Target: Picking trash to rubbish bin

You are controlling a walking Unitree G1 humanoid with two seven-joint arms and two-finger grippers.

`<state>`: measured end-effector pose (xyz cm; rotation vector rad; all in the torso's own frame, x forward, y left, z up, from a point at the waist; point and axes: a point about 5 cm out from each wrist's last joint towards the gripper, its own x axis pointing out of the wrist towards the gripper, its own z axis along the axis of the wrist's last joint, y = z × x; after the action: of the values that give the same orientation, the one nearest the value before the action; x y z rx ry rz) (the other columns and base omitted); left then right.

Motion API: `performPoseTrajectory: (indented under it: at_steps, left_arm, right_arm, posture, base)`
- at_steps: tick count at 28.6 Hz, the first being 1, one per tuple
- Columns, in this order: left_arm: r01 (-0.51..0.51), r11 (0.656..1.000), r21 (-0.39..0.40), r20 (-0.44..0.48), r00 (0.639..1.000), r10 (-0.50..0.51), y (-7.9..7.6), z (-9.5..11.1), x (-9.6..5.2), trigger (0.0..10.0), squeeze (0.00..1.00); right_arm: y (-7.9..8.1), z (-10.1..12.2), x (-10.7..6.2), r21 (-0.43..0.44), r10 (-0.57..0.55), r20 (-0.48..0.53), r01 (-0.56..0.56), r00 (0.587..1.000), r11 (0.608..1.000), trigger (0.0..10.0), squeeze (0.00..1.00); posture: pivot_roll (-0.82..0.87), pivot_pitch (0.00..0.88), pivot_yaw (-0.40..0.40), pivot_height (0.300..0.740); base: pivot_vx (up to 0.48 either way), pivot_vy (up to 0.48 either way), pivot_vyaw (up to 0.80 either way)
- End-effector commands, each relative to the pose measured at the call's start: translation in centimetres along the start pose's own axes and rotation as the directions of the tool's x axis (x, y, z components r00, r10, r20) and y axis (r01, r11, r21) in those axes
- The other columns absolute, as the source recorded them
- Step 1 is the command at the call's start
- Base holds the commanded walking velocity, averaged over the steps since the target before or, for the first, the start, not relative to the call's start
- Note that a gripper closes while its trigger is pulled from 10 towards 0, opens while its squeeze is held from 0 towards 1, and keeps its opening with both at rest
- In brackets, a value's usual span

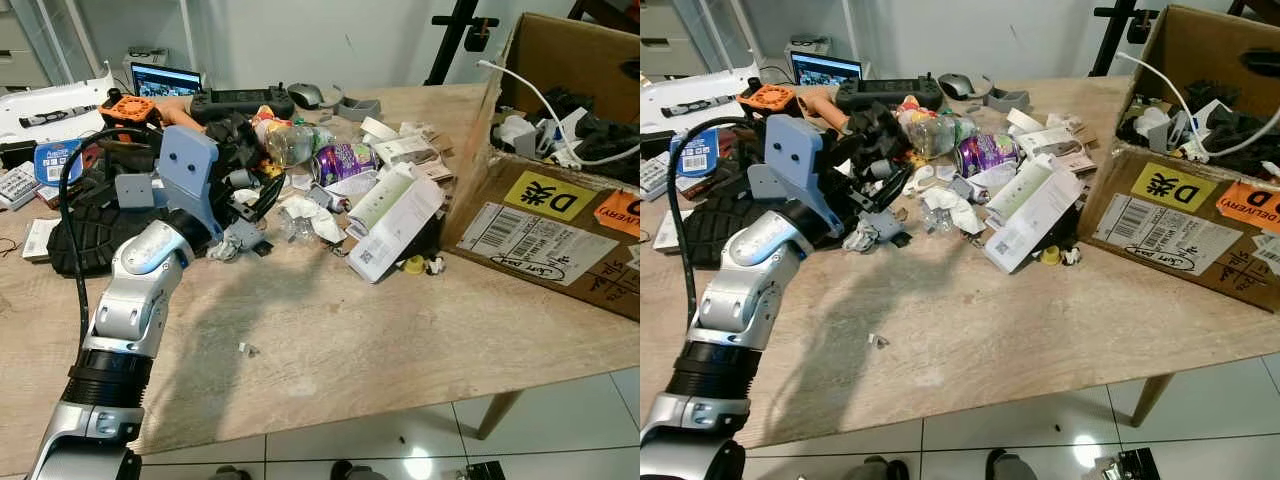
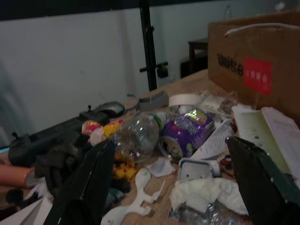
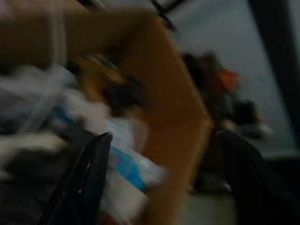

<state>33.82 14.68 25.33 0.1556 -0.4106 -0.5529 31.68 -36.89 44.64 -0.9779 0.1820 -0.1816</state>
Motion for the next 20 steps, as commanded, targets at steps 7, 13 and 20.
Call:
performPoseTrajectory:
  at_steps: [7, 13, 20]
  left_arm:
    - [0.010, 1.000, 0.002, -0.013, 1.000, -0.010, -0.4, -0.3, -0.2, 10.0, 0.00]
    - [-0.007, 1.000, 0.018, -0.010, 1.000, 0.007, 0.0, -0.3, -0.3, 10.0, 0.00]
    - [-0.044, 0.999, 0.026, 0.014, 0.999, 0.044, 0.5, 0.1, -0.1, 10.0, 0.00]
  right_arm:
    - [-1.9, -5.0, -1.4, -0.224, -0.302, -0.245, 0.249, 0.921, 0.942, 10.0, 0.00]
    - [1.4, -2.9, 0.6, 0.261, -0.003, 0.031, -0.005, 1.000, 0.965, 10.0, 0.00]
    - [0.5, 1.2, 0.6, 0.369, -0.148, 0.297, 0.030, 0.943, 0.929, 10.0, 0.00]
  posture:
    - [-0.01, 0.200, -0.017, 0.740]
    - [0.00, 0.208, -0.010, 0.740]
    - [0.00, 0.207, -0.008, 0.740]
  base:
    - [0.000, 0.000, 0.00]
    - [0.000, 0.000, 0.00]
    - [0.000, 0.000, 0.00]
